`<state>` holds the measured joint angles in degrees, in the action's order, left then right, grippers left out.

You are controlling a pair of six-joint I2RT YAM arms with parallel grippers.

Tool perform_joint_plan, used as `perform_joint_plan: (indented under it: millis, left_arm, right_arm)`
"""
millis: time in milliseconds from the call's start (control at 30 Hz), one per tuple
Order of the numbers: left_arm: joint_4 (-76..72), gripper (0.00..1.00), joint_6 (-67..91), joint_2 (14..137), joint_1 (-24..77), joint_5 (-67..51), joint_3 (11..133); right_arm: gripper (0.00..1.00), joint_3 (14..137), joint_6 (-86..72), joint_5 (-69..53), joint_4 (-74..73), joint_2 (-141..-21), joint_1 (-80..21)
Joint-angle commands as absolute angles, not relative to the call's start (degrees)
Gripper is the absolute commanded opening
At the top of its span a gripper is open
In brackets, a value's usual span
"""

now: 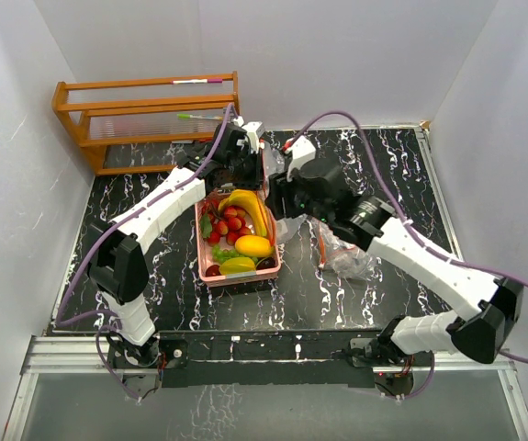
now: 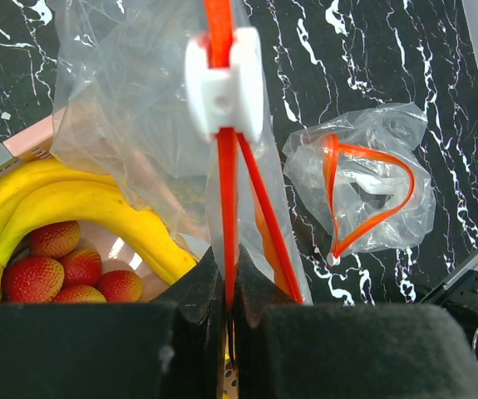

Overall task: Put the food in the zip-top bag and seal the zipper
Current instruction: Open the zipper of the food storage bag.

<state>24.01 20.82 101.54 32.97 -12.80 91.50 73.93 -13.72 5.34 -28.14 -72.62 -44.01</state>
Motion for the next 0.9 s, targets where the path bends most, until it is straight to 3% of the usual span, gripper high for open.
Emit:
perform_joint_plan:
  millis: [0,867]
  left_arm:
    - [25.0,0.00,20.2,100.2,33.2,-12.8,94.1]
    - [25.3,0.00,19.7,97.5,33.2,-13.8,93.5]
  right_arm:
    - [0.53,76.5,-13.0,15.9,-23.1,-75.0,-48.0]
    - [0.52,68.4,-15.6,22.4,-12.8,-81.1,-49.8]
